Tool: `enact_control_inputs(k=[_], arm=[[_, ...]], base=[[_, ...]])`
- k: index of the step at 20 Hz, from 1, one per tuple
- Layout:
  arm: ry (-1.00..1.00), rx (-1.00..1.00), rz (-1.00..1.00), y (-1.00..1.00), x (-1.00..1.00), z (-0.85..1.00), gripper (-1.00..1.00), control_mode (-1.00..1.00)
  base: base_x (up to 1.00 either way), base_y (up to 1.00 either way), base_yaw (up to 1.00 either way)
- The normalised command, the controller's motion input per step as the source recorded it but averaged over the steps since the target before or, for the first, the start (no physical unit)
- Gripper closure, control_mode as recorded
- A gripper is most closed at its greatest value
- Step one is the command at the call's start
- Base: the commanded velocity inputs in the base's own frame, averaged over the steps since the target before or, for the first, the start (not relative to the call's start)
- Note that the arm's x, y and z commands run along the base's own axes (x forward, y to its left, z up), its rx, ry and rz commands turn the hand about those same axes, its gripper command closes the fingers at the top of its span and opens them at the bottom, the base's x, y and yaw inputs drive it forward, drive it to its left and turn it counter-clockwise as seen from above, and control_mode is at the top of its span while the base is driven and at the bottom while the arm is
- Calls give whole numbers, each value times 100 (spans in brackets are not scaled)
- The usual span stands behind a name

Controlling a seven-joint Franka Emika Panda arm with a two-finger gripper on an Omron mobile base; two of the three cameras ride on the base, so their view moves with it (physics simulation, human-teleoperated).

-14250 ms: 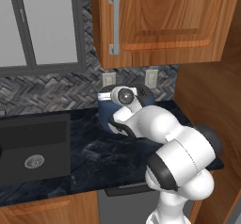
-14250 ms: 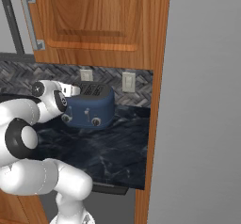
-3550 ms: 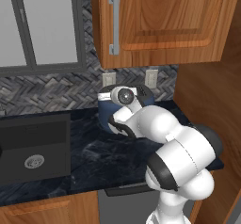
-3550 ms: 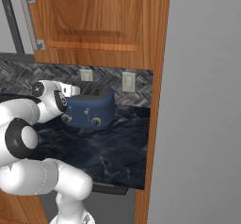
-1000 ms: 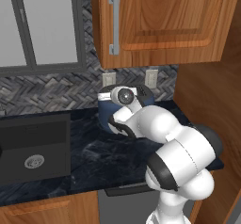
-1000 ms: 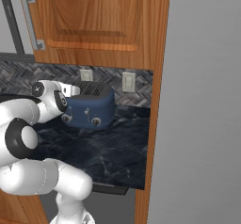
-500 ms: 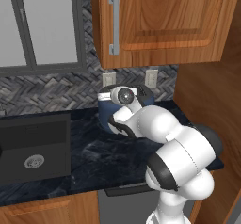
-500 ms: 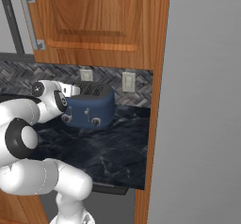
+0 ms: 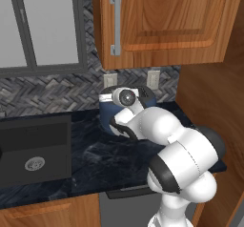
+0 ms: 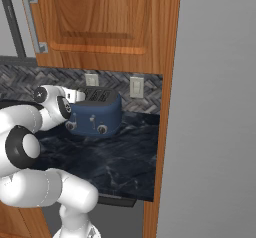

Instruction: Start the toaster. Once the lever pops up, take the bread to the plate on the dining counter.

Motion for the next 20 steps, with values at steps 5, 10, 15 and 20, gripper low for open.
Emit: enact_control_inputs(k=[5,10,15,20], arm=[[0,0,0,0,0,0,-100,-100],[0,0,0,0,0,0,-100,-100],[0,0,0,0,0,0,-100,-100],[0,0,0,0,0,0,-100,-100]], base=[[0,0,0],[0,0,0],[0,0,0],[0,0,0]])
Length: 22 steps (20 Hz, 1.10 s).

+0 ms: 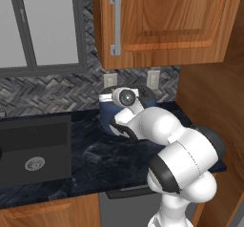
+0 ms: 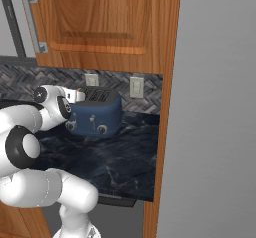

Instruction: Start the toaster. Once the lever pops up, take the bread to the plate on the dining counter.

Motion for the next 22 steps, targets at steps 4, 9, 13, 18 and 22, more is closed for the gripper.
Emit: enact_control_inputs(k=[4,9,13,18,22], arm=[[0,0,0,0,0,0,-100,-100],[0,0,0,0,0,0,-100,-100],[0,0,0,0,0,0,-100,-100],[0,0,0,0,0,0,-100,-100],[0,0,0,0,0,0,-100,-100]], base=[[0,0,0],[0,0,0],[0,0,0],[0,0,0],[0,0,0]])
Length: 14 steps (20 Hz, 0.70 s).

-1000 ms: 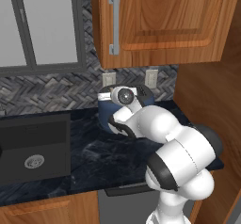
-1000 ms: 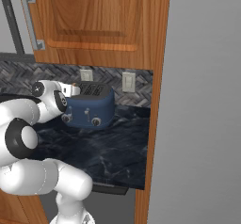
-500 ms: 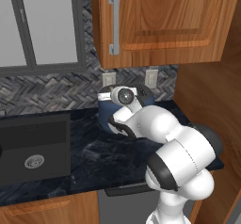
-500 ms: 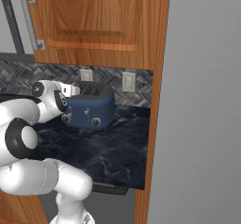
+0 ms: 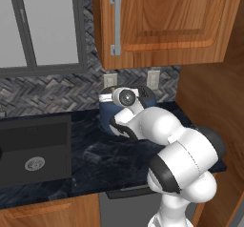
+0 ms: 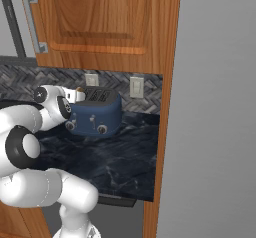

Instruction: Start the toaster. Once the lever pops up, take the bread to the plate on the dining counter.

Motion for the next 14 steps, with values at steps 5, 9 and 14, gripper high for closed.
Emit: enact_control_inputs(k=[5,9,14], arm=[[0,0,0,0,0,0,-100,-100],[0,0,0,0,0,0,-100,-100],[0,0,0,0,0,0,-100,-100]], base=[[0,0,0],[0,0,0],[0,0,0]])
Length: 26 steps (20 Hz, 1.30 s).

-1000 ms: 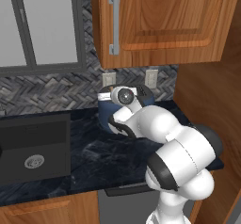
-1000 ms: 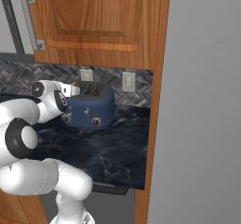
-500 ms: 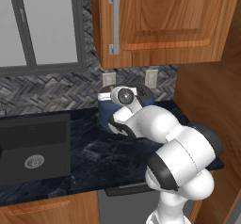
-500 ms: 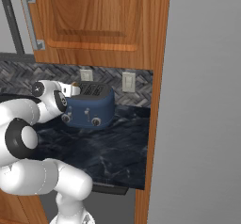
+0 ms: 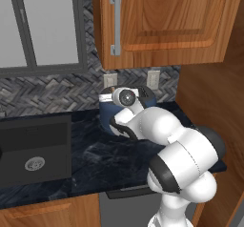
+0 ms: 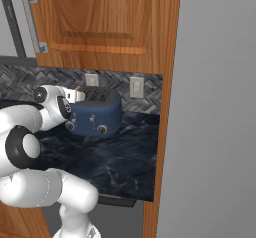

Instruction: Start the toaster. Once the lever pops up, take the bread to the plate on the dining counter.

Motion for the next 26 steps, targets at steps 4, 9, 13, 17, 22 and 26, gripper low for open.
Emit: enact_control_inputs(k=[4,9,13,17,22,26], arm=[[0,0,0,0,0,0,-100,-100],[0,0,0,0,0,0,-100,-100],[0,0,0,0,0,0,-100,-100],[0,0,0,0,0,0,-100,-100],[0,0,0,0,0,0,-100,-100],[0,0,0,0,0,0,-100,-100]], base=[[0,0,0],[0,0,0],[0,0,0],[0,0,0],[0,0,0],[0,0,0]])
